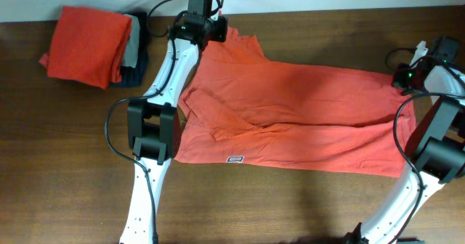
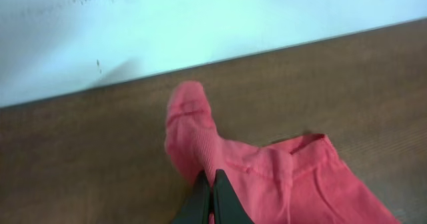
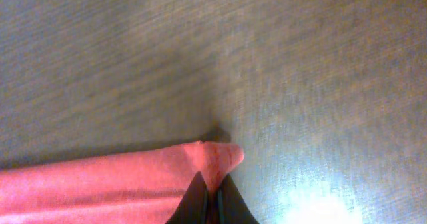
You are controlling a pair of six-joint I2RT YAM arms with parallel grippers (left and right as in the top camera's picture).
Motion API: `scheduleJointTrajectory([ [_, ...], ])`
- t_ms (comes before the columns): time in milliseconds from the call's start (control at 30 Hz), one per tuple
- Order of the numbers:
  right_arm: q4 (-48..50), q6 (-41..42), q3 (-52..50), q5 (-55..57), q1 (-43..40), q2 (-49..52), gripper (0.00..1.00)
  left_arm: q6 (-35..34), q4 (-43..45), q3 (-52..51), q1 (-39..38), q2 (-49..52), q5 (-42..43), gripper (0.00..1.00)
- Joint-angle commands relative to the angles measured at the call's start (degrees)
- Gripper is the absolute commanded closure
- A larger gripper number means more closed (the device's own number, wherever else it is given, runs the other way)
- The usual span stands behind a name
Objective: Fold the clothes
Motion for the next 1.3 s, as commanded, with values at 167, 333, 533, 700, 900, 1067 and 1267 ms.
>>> scheduleJointTrajectory([
  [167,-7.4,-0.6,0.9,-1.1,0.0,-9.8,0.96,4.9,-15.7,8.2,1.1,-0.4,0.0,0.99],
  [333,-12.1,-0.7,0.9,-2.7,0.0,-11.7,0.96,4.9,-25.7,11.1,1.3,-1.8,0.0,0.99],
  [533,-17.5,-2.1,0.9,-2.7,0.0,-13.1,0.96,4.9,-33.4,11.9,1.3,-5.8,0.0,1.0],
  [700,-20.5,-3.4,0.9,-2.7,0.0,-16.8,0.96,4.8,-38.4,11.9,1.3,-10.2,0.0,0.99],
  [900,-29.7,0.0,0.9,-2.5,0.0,-18.5,0.96,4.6,-45.1,11.9,1.3,-11.0,0.2,0.99],
  [1067,-33.9,0.3,0.9,-2.5,0.0,-19.9,0.96,4.6,-48.4,11.9,1.3,-11.0,0.2,0.98],
  [1267,-36.1,4.0,0.9,1.6,-1.2,-26.0,0.96,4.6,-49.2,11.9,1.3,-11.0,0.2,0.98],
])
